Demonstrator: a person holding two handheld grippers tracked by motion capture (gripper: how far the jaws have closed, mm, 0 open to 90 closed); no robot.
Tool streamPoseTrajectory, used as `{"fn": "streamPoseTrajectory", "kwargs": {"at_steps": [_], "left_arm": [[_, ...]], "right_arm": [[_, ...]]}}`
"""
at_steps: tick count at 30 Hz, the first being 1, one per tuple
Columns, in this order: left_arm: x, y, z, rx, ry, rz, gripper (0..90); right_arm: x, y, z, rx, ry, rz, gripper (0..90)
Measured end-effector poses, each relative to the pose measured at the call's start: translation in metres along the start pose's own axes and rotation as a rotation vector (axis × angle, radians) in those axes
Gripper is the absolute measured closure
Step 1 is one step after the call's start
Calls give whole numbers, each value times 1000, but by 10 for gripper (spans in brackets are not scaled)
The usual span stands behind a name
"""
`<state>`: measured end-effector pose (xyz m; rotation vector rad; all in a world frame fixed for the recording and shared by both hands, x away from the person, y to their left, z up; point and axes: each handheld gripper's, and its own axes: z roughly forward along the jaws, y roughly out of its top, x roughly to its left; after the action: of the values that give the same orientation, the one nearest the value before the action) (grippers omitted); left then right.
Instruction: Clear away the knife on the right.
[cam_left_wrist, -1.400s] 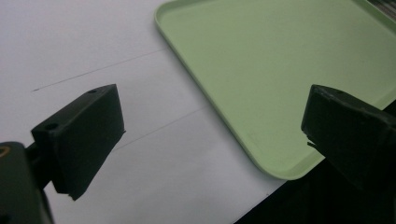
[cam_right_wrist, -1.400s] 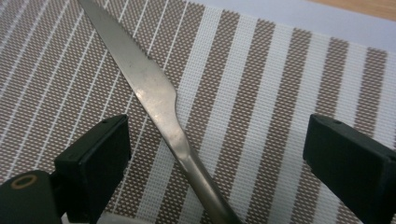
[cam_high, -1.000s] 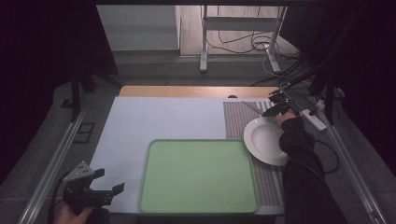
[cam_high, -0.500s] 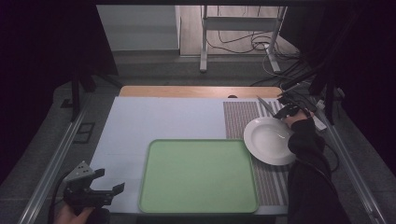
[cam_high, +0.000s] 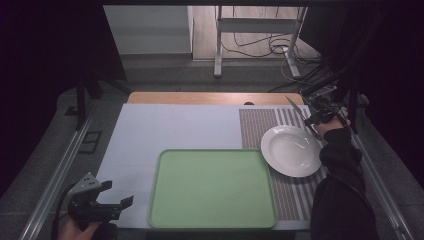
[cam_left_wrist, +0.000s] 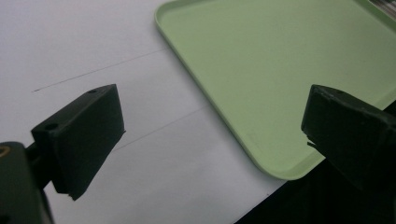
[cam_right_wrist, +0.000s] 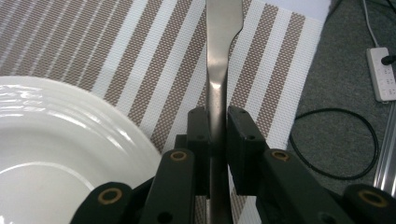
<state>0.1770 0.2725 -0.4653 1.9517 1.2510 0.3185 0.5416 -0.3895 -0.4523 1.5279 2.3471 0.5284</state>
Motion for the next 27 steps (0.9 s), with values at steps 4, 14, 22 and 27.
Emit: {"fn": "streamPoseTrajectory", "kwargs": {"at_steps": [4,14,22,27], "left_arm": [[0,0,0,-1,1,1,55],[-1,0,0,0,1,5,55],[-1,0,0,0,2,6,55],[-1,0,0,1,3,7,55]], "right_arm": [[4,-4,-11,3,17,-9,807],[30,-14,-28,0,75,-43,806],[61,-23,-31,5,103,-98,806],[83,-33,-34,11,122,-147,806]]}}
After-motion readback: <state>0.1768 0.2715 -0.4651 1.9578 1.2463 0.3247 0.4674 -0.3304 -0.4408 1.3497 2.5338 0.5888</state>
